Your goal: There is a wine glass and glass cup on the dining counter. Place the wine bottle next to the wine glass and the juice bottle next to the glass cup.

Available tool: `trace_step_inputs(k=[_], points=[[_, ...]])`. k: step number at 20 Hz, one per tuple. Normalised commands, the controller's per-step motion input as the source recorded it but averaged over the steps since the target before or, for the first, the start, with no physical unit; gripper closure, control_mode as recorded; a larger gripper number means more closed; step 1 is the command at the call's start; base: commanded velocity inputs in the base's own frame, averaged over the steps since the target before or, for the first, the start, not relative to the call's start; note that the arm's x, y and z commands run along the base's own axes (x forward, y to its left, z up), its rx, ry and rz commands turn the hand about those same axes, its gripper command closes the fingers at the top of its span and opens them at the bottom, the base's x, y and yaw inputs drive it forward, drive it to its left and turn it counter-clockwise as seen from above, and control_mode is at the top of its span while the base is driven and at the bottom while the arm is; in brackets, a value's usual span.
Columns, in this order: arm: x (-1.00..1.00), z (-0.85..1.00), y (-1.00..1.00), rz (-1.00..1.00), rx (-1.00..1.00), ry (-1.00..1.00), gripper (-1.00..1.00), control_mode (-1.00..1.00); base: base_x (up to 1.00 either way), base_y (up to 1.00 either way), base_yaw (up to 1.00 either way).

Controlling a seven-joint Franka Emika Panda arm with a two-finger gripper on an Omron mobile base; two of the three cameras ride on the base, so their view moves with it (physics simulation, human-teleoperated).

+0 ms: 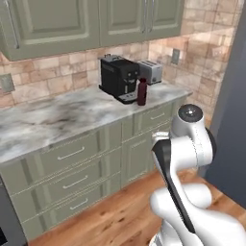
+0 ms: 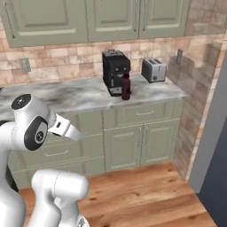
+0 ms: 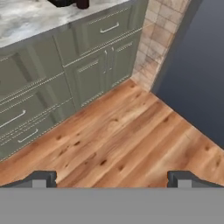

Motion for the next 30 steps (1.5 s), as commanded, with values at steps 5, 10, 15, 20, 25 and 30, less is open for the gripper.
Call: trace_step_inputs(k=[5, 10, 15, 20, 25, 30], points=[[0.00, 0.00, 0.00, 0.00, 0.00, 0.00, -1.00, 1.00, 0.50, -0.35, 0.24], [0.00, 0.00, 0.00, 0.00, 0.00, 0.00, -1.00, 1.00, 0.41, -0.48, 0.13], [0.00, 0.00, 0.00, 0.00, 0.00, 0.00, -1.00, 1.00, 0.40, -0.49, 0.13], [0.00, 0.00, 0.00, 0.00, 0.00, 0.00, -1.00, 1.00, 0.39, -0.45, 0.18], [0.00, 0.00, 0.00, 0.00, 0.00, 0.00, -1.00, 1.00, 0.39, -0.35, 0.30], [0.00, 0.00, 0.00, 0.00, 0.00, 0.00, -1.00, 1.00, 0.39, -0.31, 0.34]])
